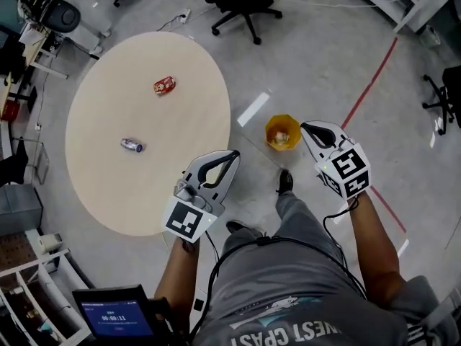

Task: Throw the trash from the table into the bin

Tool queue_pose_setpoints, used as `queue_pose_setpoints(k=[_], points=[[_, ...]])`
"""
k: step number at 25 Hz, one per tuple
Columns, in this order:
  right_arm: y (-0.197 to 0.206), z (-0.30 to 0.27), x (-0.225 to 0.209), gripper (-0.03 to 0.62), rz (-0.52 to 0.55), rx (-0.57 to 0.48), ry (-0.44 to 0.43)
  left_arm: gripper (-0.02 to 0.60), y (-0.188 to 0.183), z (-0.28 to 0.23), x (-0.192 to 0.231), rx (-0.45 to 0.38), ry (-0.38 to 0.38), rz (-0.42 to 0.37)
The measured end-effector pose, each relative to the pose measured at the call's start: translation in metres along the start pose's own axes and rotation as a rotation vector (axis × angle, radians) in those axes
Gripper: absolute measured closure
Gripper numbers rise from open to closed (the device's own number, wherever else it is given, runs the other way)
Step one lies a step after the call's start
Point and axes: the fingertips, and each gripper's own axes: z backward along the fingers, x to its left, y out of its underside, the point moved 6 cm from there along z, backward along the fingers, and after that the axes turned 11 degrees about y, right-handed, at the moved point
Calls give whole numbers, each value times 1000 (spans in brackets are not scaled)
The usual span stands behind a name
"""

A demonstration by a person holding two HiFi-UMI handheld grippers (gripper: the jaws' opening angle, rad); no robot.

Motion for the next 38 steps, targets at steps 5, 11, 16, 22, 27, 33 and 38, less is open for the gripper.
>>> queue_pose_setpoints(k=[5,11,16,22,27,33,38], points=[[-18,-8,20,583,48,-90,2,538,5,46,7,-25,-89,-51],[-92,39,94,583,126,-165,-9,538,-48,152,-19,-61,-195,-104],[-113,37,139,583,180,-212,-29,538,-38,213,-19,-90,-282,-124],[-141,55,208,583,223,-245,-62,538,-50,292,-44,-119,-351,-156],[-159,61,272,583,270,-270,-94,538,-48,364,-68,-152,-425,-170],[-173,52,320,583,329,-287,-152,538,-34,412,-83,-158,-507,-174],[-182,32,364,583,383,-256,-217,538,-28,457,-99,-172,-600,-156]])
